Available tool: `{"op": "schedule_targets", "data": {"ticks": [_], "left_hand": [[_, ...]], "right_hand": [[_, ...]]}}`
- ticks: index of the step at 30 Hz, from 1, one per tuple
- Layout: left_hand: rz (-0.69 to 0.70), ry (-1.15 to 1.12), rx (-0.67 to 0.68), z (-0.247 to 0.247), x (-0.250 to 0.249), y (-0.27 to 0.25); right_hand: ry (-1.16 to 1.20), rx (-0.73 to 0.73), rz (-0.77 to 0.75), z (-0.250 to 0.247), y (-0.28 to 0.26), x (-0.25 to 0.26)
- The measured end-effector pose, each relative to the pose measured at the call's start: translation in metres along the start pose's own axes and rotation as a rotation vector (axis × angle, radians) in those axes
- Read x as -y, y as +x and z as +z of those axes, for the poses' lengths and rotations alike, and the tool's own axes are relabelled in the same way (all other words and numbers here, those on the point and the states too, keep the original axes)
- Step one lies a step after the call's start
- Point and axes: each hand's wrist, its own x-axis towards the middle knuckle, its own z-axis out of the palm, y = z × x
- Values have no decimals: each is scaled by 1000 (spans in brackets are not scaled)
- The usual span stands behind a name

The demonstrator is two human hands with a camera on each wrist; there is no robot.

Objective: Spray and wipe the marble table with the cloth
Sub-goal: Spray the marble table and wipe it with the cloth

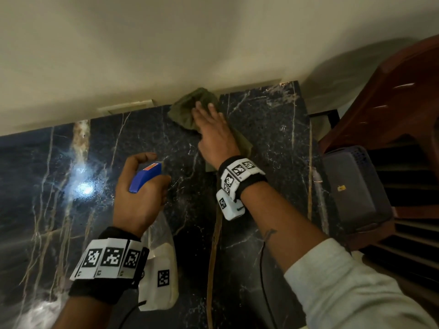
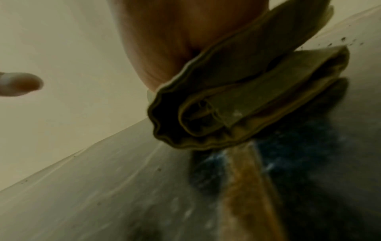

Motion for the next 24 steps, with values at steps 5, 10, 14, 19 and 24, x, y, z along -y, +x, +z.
{"op": "schedule_targets", "data": {"ticks": [5, 10, 14, 19, 24], "left_hand": [[53, -25, 15, 1, -15, 6], [127, -52, 15, 0, -26, 9], [145, -62, 36, 11, -35, 13], [158, -93, 73, 46, -49, 24], [166, -85, 130, 65, -58, 27]], "right_hand": [[-48, -140, 252, -36, -1, -87], [-169, -191, 530, -71, 7, -156], [-101, -191, 439, -57, 2, -129], [10, -145, 189, -39, -13, -107], [-28, -135, 265, -69, -7, -162]]}}
